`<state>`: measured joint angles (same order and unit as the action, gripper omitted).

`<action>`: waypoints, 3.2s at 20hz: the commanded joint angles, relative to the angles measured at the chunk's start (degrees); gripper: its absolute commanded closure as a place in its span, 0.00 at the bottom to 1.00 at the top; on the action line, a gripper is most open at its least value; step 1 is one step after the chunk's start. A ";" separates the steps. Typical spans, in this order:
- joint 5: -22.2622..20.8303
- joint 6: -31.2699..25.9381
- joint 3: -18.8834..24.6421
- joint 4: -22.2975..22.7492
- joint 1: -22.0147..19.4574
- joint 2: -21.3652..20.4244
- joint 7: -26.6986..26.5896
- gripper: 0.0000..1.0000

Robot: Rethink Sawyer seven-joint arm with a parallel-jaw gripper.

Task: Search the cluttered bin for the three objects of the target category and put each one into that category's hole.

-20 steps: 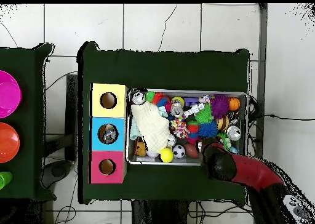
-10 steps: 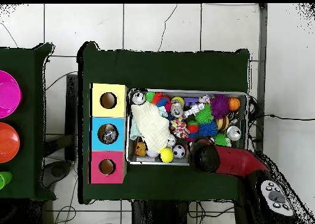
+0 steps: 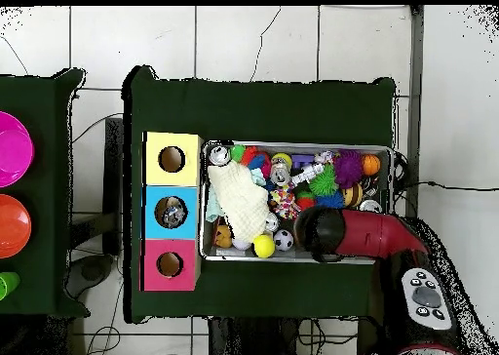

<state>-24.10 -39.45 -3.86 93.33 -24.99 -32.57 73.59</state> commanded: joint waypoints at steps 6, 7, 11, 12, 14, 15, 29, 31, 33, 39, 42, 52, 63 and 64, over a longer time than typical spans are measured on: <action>-3.01 -0.31 -3.48 -5.92 1.65 1.22 7.08 0.00; -2.87 1.69 -2.74 -5.05 1.01 1.36 6.68 0.00; -4.05 9.76 1.10 -2.99 -2.24 5.38 3.52 0.00; -4.28 11.62 1.24 -3.08 -2.46 6.06 3.99 0.00; -3.95 14.06 2.02 -2.54 -3.05 6.55 4.46 0.00; -3.79 14.51 2.27 -2.07 -3.22 6.52 4.40 0.00; -0.59 11.29 3.96 -3.72 -3.40 11.77 2.75 0.00; -0.25 11.07 4.36 -3.43 -3.71 11.74 2.61 0.00; 0.23 10.25 5.12 -2.91 -4.31 11.43 1.98 0.00; 0.30 7.88 6.54 -2.47 -6.08 11.79 0.34 0.00; 0.32 7.17 7.49 -2.75 -7.16 12.68 -0.25 0.00; -1.98 1.72 4.18 -4.49 -5.44 14.71 1.33 0.00; 0.88 -7.49 6.43 -3.52 -7.84 11.52 -3.17 0.00; 1.20 -7.18 7.51 -1.40 -8.94 9.66 -4.13 0.00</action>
<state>-24.80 -37.63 -1.86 86.80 -30.04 -21.98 73.59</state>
